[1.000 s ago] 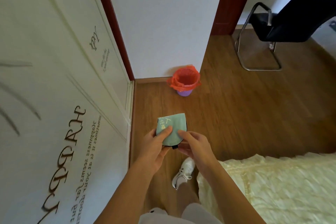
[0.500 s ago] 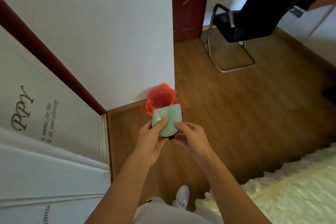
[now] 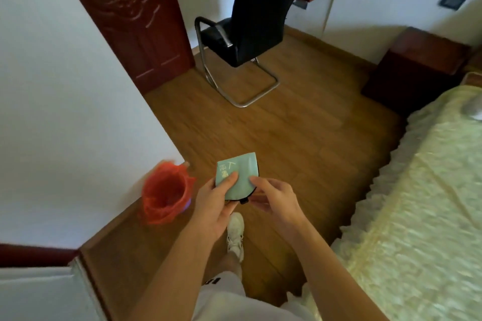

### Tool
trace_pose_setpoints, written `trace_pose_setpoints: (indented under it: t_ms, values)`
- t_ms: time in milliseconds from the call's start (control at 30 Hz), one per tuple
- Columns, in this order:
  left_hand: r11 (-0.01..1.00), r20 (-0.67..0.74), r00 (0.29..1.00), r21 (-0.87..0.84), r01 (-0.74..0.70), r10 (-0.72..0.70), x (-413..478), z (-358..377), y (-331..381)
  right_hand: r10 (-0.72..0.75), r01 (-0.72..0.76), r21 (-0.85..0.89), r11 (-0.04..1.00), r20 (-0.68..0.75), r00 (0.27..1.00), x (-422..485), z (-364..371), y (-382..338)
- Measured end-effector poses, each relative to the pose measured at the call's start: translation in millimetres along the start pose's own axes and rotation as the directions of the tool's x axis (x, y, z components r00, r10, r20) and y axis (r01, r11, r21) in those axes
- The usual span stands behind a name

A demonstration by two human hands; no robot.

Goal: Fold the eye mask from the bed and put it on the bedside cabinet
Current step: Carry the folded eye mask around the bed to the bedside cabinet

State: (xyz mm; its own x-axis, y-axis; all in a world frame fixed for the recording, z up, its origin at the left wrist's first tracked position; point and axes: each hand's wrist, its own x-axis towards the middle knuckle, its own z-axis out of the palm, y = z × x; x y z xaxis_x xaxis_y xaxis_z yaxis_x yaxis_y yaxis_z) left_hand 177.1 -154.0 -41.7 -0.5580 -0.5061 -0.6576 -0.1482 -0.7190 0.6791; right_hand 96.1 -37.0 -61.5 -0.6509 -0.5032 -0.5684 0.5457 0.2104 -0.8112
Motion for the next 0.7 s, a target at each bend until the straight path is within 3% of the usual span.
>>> trace_pose_setpoints:
  t_ms: [400,700]
  values:
    - [0.963,0.243,0.952,0.239,0.125,-0.184,181,154,94,-0.029,0.068,0.117,0.991,-0.306,0.951,157,-54,-121]
    - [0.905,0.345,0.892,0.402,0.141,-0.293,251,255,122,-0.020,0.134,0.208,0.969,-0.475,0.880,215,-95,-175]
